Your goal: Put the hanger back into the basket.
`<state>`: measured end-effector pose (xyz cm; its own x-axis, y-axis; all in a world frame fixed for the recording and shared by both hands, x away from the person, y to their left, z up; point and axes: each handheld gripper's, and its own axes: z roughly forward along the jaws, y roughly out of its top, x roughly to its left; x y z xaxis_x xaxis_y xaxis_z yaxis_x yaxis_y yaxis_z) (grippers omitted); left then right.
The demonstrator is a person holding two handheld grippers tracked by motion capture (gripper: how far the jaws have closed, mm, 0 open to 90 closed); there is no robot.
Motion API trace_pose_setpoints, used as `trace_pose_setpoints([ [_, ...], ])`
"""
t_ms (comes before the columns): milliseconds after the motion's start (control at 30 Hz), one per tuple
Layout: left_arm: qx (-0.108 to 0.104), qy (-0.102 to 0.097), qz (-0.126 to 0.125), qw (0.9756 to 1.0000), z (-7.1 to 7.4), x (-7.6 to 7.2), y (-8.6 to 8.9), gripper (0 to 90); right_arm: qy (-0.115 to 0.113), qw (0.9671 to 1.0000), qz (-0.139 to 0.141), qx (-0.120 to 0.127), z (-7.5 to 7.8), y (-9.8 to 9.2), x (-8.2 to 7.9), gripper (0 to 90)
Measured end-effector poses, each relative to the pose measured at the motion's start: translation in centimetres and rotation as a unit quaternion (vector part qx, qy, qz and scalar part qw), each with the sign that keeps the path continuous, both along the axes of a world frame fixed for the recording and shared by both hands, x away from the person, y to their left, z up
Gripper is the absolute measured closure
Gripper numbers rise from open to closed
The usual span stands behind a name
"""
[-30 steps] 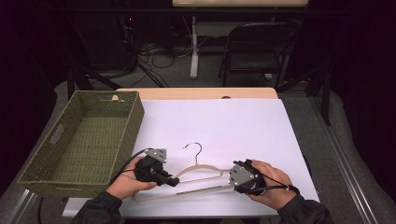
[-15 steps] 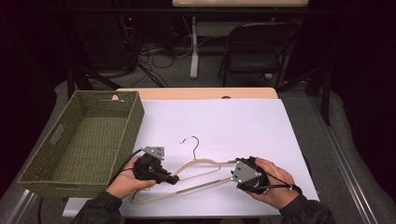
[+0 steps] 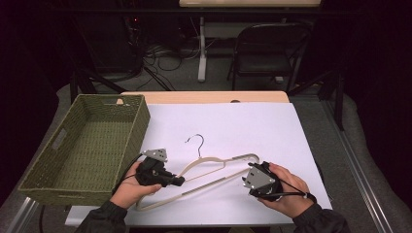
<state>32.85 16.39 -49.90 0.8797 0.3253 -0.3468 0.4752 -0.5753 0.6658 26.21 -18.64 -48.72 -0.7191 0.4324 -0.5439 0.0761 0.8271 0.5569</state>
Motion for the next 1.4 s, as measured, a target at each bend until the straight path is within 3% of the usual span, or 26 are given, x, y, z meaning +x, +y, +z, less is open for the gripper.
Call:
trace_pose_setpoints([
  [200,0.002,-0.014,0.031,0.9994,0.4,-0.2,0.0,87.4,0.001,1.0,-0.003,0.005,-0.1,-0.2,0.0,49.6],
  [400,0.003,-0.018,0.072,0.9972,0.7,-0.1,0.2,87.4,0.001,0.9999,-0.01,0.002,-0.1,-0.3,0.0,49.6],
  [700,0.002,-0.03,0.131,0.991,2.3,0.4,-0.1,87.3,0.005,0.9999,-0.008,0.007,-0.3,-0.4,0.2,49.5],
  [767,0.004,-0.038,0.155,0.9871,3.0,0.7,-0.3,87.3,0.006,0.9999,-0.011,0.002,-0.2,-0.4,0.2,49.5],
  [933,0.008,-0.055,0.179,0.9822,4.0,0.8,-0.5,87.4,0.004,0.9999,-0.009,0.009,-0.3,-0.5,0.2,49.3],
  [1233,0.038,-0.097,0.221,0.9697,5.5,0.4,-0.4,87.3,0.002,0.9997,-0.021,0.008,-0.5,-0.7,0.0,47.8],
  [1267,0.038,-0.097,0.221,0.9697,5.5,0.4,-0.4,87.4,0.006,0.9996,-0.024,0.015,-0.6,-0.7,0.0,47.6],
  [1300,0.043,-0.105,0.223,0.9681,6.0,0.2,-0.3,87.3,0.006,0.9996,-0.025,-0.01,-0.2,-0.8,-0.1,47.4],
  [1400,0.039,-0.112,0.229,0.9662,7.0,-0.1,0.1,87.3,0.009,0.9997,-0.022,-0.001,-0.3,-0.8,0.0,47.2],
])
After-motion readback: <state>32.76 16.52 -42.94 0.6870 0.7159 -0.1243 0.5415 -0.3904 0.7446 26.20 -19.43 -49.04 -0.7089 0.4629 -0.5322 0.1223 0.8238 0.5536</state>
